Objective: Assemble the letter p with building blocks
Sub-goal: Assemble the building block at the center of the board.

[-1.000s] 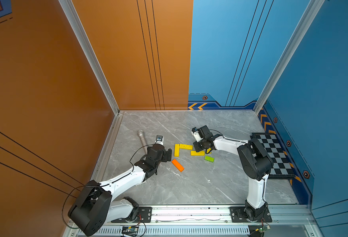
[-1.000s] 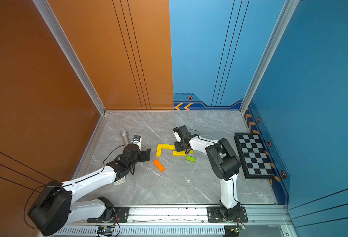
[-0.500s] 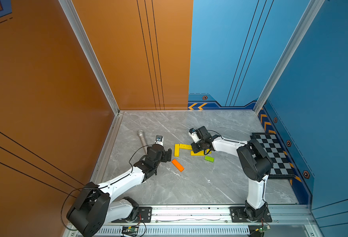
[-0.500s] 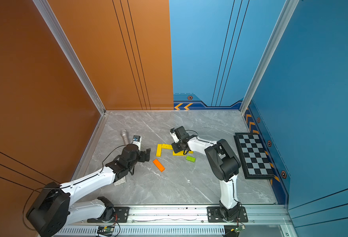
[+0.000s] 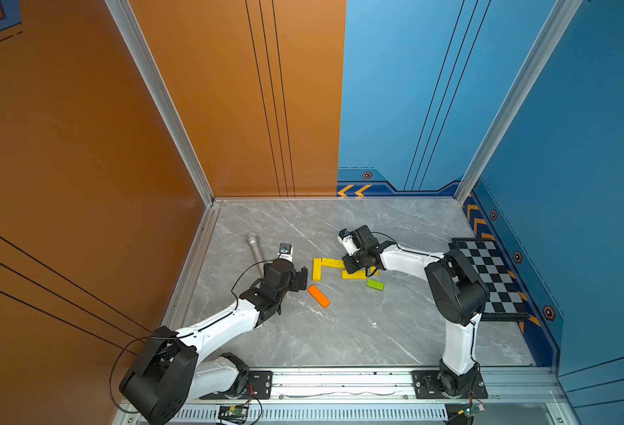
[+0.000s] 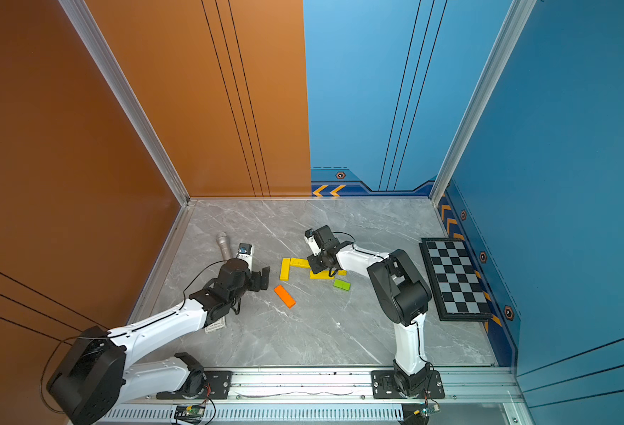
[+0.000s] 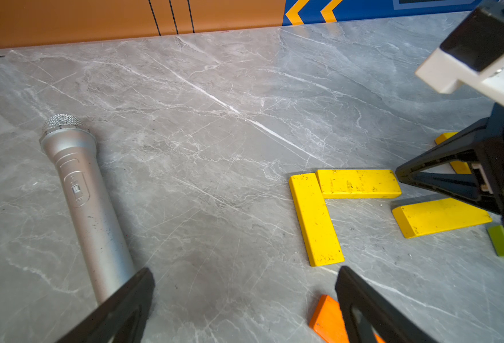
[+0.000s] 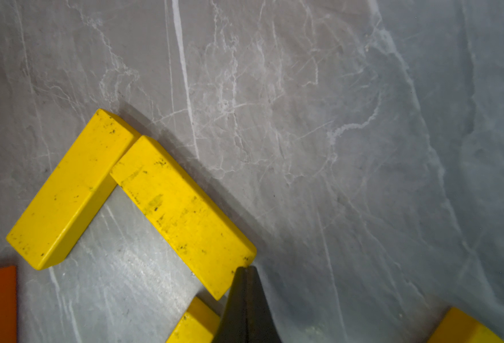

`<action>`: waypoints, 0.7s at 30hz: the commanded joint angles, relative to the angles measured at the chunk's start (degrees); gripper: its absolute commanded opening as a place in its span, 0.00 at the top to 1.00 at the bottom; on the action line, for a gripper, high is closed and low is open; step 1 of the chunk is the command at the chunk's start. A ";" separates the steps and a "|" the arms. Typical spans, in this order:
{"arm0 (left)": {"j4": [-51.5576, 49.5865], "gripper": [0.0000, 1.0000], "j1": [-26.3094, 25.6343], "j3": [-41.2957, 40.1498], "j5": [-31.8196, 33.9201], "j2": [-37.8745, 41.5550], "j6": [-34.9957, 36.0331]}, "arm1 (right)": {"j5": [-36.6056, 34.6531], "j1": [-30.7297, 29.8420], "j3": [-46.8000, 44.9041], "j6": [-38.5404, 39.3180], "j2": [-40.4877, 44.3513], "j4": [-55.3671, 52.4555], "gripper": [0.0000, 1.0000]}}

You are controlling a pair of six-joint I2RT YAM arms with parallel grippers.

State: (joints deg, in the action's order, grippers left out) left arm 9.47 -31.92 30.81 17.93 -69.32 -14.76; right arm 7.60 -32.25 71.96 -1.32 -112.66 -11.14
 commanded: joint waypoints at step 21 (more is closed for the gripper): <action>0.02 0.03 -0.25 -0.94 -1.31 0.51 0.53 | -1.17 -0.16 3.72 1.55 -3.62 -2.14 1.00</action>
State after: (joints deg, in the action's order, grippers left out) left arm 9.45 -31.94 30.81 17.74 -69.32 -14.76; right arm 7.25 -32.25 74.22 -0.86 -114.85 -11.55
